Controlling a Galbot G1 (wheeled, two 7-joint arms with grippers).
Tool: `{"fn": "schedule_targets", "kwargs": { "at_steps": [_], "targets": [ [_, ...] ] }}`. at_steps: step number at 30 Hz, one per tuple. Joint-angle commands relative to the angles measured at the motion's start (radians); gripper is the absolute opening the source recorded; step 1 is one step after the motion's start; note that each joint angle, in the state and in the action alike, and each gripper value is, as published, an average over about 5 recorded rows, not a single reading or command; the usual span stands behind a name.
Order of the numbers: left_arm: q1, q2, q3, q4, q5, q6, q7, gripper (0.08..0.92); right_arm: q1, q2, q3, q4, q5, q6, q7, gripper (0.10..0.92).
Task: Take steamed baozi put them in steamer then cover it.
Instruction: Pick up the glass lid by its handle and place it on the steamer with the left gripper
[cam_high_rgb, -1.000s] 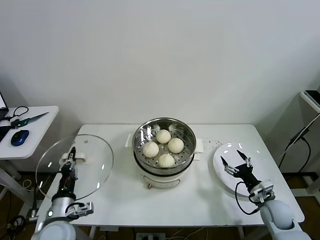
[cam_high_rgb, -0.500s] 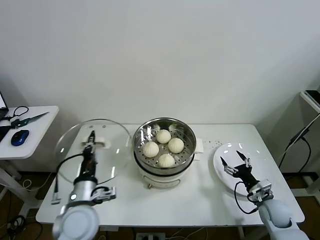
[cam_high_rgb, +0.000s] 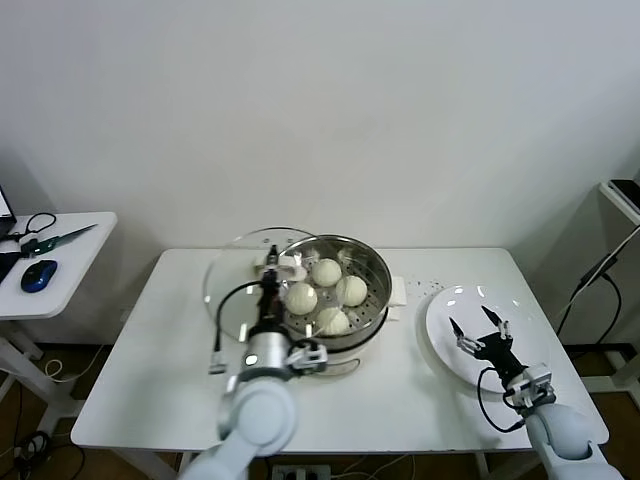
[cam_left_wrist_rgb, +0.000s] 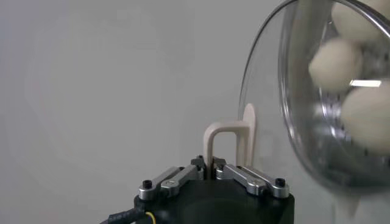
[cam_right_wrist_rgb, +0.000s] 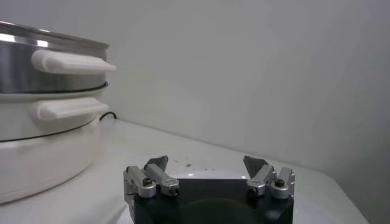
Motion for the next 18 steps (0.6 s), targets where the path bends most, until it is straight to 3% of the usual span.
{"fn": "schedule_targets", "kwargs": {
  "at_steps": [1, 18],
  "targets": [
    [-0.140, -0.246, 0.153, 0.227, 0.068, 0.059, 0.055, 0.147, -0.001, 0.000, 0.012, -0.012, 0.000, 0.007, -0.003, 0.823],
    [-0.146, -0.315, 0.052, 0.371, 0.008, 0.066, -0.100, 0.147, -0.008, 0.007, 0.018, -0.012, -0.012, 0.014, -0.009, 0.823]
  ]
}}
